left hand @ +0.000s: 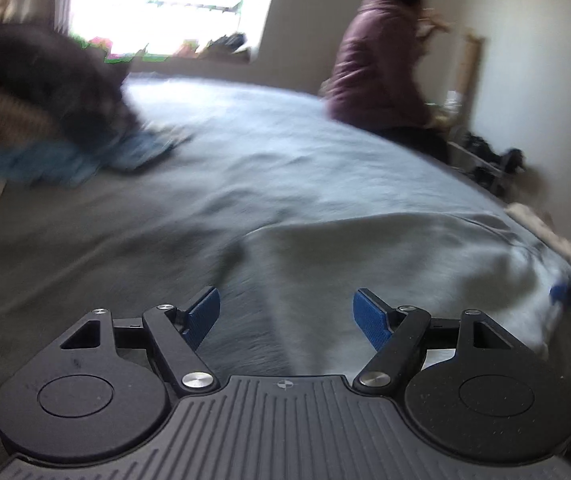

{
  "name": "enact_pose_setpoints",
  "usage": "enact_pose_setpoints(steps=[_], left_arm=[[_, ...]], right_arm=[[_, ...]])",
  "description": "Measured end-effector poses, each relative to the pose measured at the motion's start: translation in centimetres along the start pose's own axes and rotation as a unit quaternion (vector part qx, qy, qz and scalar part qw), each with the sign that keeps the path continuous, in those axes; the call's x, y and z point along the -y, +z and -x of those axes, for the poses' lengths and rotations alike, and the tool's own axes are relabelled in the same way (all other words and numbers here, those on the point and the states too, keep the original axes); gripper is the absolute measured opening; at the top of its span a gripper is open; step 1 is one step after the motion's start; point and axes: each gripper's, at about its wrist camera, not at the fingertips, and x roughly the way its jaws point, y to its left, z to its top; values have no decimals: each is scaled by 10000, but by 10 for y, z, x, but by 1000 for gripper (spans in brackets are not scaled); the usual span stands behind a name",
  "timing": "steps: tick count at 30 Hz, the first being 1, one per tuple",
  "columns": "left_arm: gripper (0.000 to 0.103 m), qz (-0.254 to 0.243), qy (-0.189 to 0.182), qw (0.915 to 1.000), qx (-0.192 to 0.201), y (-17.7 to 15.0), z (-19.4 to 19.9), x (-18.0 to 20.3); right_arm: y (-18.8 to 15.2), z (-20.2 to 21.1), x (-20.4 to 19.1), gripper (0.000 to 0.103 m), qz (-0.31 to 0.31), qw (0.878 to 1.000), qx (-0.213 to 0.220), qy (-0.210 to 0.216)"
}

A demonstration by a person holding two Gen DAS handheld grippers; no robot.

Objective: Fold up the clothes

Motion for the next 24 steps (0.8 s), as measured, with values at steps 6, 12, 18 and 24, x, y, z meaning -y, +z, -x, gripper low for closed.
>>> enact_pose_setpoints(steps=[6,12,18,24], left_arm=[[73,229,-41,9991,-364,-2,-10,-17],[73,152,-170,9981,-567,-3,-18,-19],[73,18,-82,9968,-799,-2,-36,-11],[69,-317,194,9947,-959,6,-52,4]], right_arm=[[-45,-55,-108,74,2442,9684,-345,376],[-89,-79,-146,74,3800,9232,-570,35],[-102,-82,-152,71,4178,9069,-436,-321],[-110,-77,-158,65,4470,8924,-300,-545]])
